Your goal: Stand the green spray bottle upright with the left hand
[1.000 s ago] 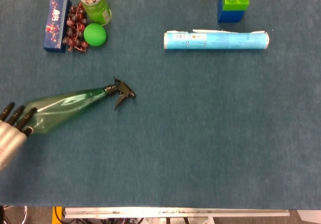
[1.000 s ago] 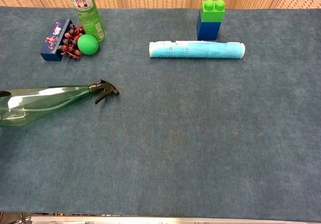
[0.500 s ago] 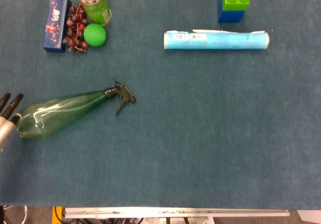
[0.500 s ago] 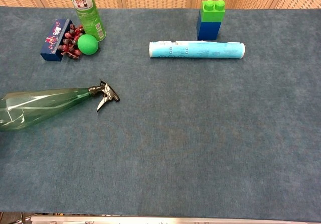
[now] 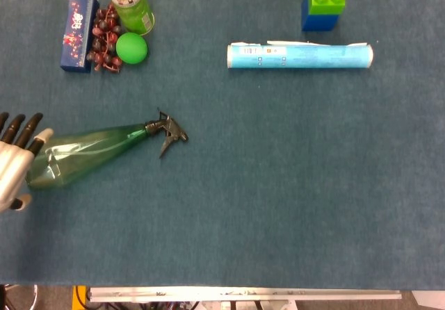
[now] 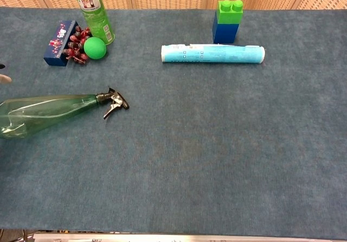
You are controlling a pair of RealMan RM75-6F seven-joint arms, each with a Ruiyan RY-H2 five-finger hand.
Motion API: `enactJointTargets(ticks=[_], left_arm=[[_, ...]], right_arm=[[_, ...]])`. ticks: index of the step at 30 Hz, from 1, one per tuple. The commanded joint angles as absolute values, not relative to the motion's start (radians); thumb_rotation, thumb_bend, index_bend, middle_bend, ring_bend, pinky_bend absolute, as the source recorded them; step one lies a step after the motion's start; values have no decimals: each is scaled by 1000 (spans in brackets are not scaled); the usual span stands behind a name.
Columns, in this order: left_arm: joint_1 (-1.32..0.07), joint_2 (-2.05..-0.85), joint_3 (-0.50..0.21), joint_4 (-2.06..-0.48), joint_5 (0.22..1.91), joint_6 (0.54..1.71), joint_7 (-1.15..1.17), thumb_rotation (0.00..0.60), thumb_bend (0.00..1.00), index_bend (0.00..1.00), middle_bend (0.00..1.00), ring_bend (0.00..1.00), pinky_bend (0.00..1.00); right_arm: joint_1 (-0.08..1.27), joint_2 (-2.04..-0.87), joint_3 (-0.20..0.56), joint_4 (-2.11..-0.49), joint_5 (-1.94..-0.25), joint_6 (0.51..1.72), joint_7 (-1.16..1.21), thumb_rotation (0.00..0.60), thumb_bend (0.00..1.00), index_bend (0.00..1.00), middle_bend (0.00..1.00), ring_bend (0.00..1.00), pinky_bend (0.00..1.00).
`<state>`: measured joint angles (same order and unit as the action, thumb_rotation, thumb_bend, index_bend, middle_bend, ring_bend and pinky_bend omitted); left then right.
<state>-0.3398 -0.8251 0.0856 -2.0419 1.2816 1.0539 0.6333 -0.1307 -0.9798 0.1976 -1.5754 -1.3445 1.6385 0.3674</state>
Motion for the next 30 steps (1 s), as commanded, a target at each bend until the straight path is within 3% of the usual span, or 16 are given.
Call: enactJointTargets(ticks=[1, 9, 16, 30], left_arm=[[-403, -862, 48, -2127, 1112, 1017, 744, 600, 102, 58, 0, 0, 30], [-504, -974, 21, -2174, 853, 1077, 935, 595, 90, 42, 0, 0, 29], [-565, -1059, 17, -2144, 725, 1109, 990, 586, 89, 42, 0, 0, 30], [-643, -1176, 66, -2068, 610, 1144, 1029, 585, 89, 42, 0, 0, 30]], right_arm=[[-131, -980, 198, -1574, -1344, 1639, 370, 600, 96, 485, 338, 255, 359], [-130, -978, 198, -1572, -1343, 1634, 374, 600, 96, 485, 338, 255, 359], [-130, -977, 199, -1570, -1342, 1632, 381, 600, 96, 485, 338, 255, 359], [-130, -975, 198, -1567, -1342, 1632, 388, 600, 96, 485, 338, 255, 359]])
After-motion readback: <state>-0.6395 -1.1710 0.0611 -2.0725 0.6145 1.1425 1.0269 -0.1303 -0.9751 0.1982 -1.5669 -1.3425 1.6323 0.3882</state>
